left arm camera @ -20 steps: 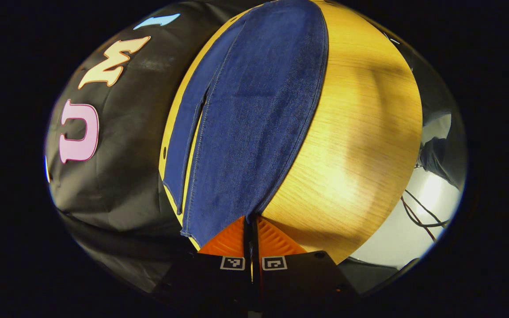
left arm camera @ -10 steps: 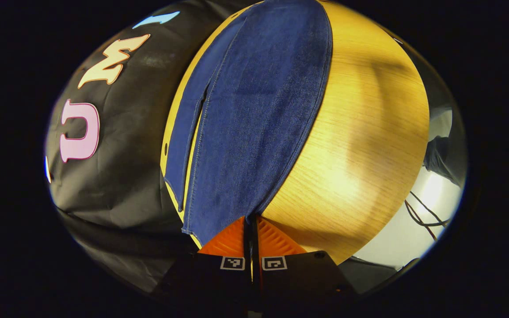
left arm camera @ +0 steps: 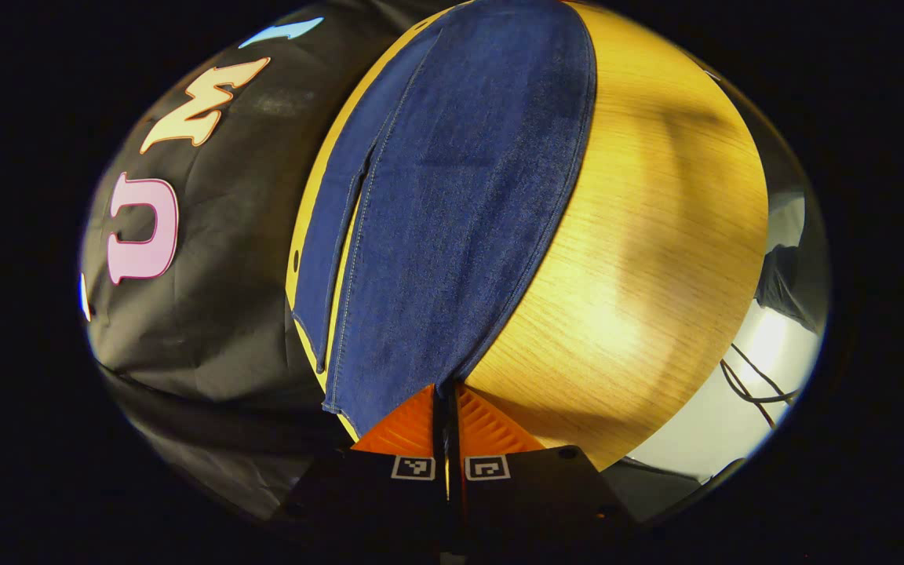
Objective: Grasp the waist and the cuffs of the jeans and fold them to make the two legs overlap; first hold the waist and fold one-third of the jeans toward the cuffs, then hold the cuffs and fold the remaining one-third in the same direction to finish folding.
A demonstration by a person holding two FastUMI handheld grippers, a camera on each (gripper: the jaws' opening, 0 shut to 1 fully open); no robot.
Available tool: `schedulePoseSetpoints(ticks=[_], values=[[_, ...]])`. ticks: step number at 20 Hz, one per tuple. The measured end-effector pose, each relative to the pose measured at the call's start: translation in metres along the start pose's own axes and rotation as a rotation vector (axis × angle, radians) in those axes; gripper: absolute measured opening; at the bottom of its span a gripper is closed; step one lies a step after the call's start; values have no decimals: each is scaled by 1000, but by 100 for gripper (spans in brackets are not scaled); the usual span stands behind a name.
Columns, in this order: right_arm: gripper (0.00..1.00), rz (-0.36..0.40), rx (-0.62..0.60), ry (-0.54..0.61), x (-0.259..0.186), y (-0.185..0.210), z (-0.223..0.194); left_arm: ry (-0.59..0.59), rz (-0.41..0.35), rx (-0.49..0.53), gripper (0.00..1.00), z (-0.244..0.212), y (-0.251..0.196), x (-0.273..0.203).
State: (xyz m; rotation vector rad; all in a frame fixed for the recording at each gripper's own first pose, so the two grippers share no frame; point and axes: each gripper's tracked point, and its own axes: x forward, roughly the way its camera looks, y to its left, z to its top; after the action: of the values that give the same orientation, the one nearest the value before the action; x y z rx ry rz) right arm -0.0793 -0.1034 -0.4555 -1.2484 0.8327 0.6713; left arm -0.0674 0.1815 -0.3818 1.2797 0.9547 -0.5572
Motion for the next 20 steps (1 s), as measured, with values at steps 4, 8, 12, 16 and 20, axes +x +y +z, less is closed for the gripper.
schedulePoseSetpoints(ticks=[4,8,12,16,20], values=[[3,-26,118,12,-3,-15,2,-2,-27,-178,0,2,6,-1],[3,-109,209,-5,-16,-53,19,-8,24,-252,0,13,37,-9],[3,-177,250,-26,-21,-92,39,-24,86,-303,0,25,83,-10],[3,-252,324,-52,-16,-132,56,-40,137,-360,0,46,132,-2],[3,-355,429,-75,-4,-179,72,-48,187,-414,0,63,177,11]])
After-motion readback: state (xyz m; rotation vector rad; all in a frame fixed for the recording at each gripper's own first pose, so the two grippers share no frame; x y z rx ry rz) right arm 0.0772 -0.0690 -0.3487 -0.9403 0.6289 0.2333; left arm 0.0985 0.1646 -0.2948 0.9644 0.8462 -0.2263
